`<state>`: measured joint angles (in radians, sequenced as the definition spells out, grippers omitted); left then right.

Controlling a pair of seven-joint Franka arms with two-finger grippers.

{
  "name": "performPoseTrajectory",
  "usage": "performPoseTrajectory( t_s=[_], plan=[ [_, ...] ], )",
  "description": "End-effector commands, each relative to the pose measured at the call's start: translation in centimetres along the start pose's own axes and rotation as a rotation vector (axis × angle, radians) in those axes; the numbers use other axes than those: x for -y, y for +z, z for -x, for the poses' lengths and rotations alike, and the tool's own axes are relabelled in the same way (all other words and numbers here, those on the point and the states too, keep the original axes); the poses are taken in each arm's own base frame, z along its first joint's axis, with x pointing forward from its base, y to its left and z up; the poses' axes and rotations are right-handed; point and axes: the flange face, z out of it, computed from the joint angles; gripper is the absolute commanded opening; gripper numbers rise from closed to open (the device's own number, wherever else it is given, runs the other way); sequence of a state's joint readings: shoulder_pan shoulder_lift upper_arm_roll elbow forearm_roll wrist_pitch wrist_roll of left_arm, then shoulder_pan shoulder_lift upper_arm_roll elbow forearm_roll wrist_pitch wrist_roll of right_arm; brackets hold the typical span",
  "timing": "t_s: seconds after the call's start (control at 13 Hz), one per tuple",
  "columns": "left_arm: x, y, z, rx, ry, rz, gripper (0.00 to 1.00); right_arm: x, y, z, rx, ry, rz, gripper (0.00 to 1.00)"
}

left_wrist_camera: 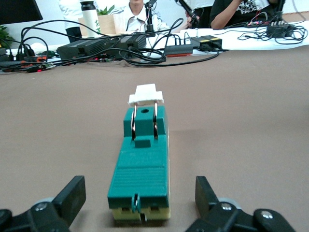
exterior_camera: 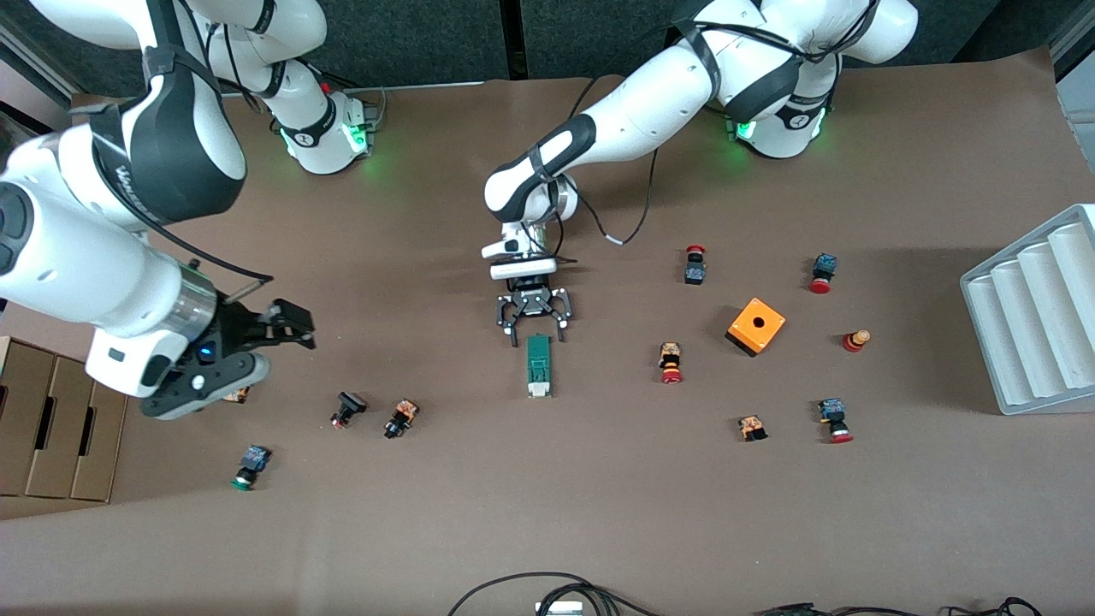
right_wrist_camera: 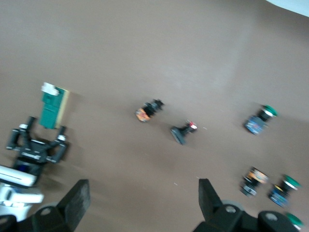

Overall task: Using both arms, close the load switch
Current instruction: 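Withdraw the right arm while the left gripper opens off the switch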

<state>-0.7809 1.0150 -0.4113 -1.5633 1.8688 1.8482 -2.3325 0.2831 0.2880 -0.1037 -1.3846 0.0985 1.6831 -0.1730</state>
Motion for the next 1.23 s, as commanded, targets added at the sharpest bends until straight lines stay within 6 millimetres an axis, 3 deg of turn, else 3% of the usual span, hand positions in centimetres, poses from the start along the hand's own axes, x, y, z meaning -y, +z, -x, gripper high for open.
performPoseTrajectory(
  t_s=[0.0, 0.23, 0.46, 0.69, 1.08, 1.16],
  plan=[
    [-0.9, -1.5, -2.8, 0.038, -0.005, -0.021, 1.0, -4.2, -1.3, 2.1, 0.02, 0.073, 0.029, 1.0],
    [-2.2, -2.3, -5.6, 0.122, 0.018, -0.071, 1.0, -8.9, -1.8, 3.9, 0.06, 0.153, 0.051, 1.0],
    [-2.2, -3.1, -8.4, 0.205, 0.096, -0.102, 1.0, -12.6, -2.9, 6.0, 0.08, 0.255, 0.064, 1.0],
    [-2.0, -3.7, -9.9, 0.261, 0.175, -0.114, 1.0, -14.4, -3.4, 7.0, 0.1, 0.287, 0.101, 1.0],
    [-1.1, -4.3, -15.8, 0.426, 0.375, -0.09, 1.0, -16.0, -3.7, 7.4, 0.085, 0.304, 0.13, 1.0],
    [-1.0, -4.5, -16.5, 0.453, 0.41, -0.077, 1.0, -18.0, -4.1, 8.2, 0.07, 0.345, 0.124, 1.0]
  ],
)
